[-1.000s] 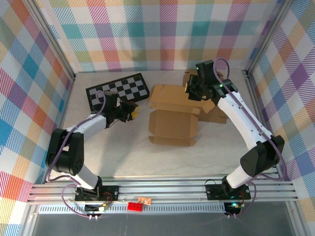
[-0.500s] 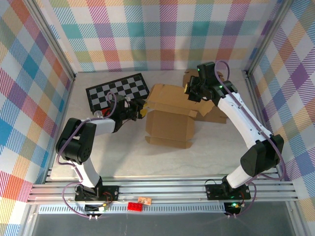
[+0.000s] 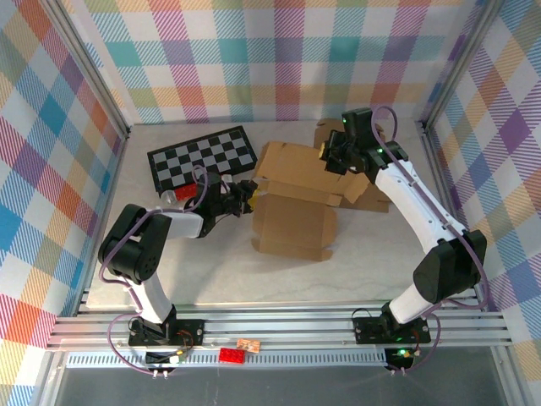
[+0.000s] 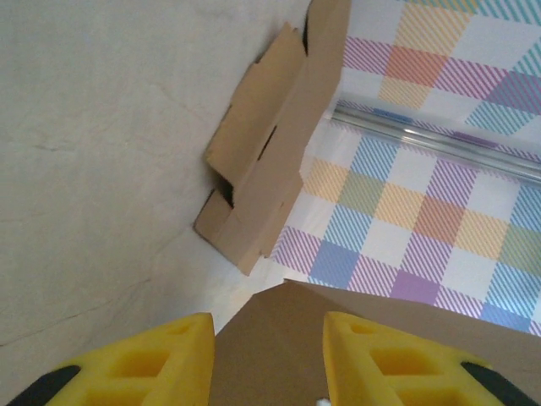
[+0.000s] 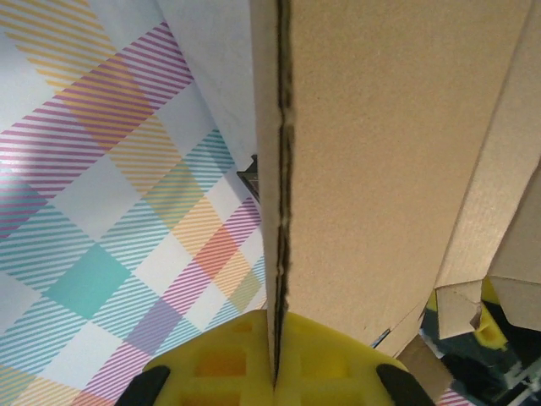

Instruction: Fold the paper box

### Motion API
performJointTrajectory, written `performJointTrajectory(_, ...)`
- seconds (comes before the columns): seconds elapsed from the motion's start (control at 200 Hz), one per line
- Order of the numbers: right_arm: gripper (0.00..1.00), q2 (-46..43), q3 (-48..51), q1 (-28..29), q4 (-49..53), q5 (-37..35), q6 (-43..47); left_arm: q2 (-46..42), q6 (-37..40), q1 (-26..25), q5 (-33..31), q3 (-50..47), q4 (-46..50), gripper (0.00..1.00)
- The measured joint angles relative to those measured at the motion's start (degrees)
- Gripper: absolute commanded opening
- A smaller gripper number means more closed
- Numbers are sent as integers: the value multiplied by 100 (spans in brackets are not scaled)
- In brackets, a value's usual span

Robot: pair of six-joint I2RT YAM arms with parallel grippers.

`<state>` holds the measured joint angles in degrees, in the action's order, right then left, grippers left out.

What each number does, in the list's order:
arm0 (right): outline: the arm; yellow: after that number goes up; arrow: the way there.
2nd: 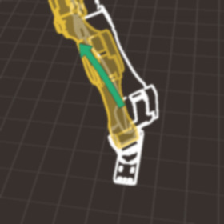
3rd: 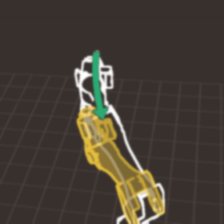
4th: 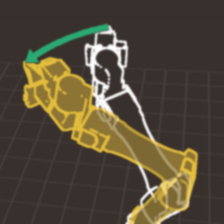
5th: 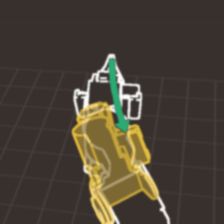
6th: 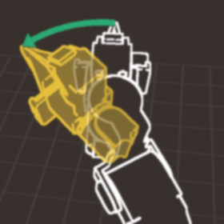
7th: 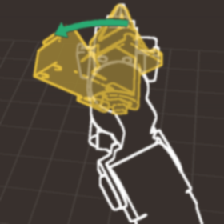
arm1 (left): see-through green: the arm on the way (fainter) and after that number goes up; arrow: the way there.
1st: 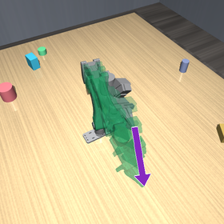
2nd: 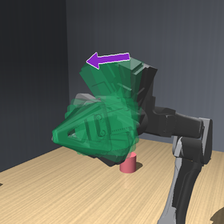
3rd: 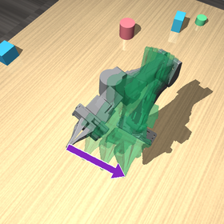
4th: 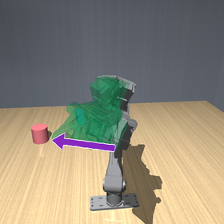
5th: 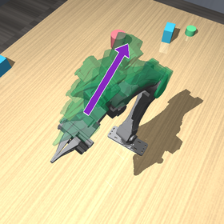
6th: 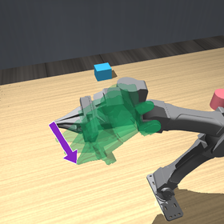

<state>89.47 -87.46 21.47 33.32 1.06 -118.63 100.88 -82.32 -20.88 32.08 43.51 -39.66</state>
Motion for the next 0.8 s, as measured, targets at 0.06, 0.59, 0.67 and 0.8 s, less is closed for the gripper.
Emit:
performJointTrajectory(0.06,0,0,0,-15,-42,11,0,0,0,0,-2,-33,0,37)
performJointTrajectory(0.59,0,0,122,-15,-155,157,0,-457,719,-129,-136,192,809,55)
performJointTrajectory(0.67,0,0,122,-20,-210,164,0,-549,1001,-173,-175,348,1209,56)
performJointTrajectory(0.8,0,0,122,-79,-247,181,-2,-549,1327,-240,-210,568,1683,55)
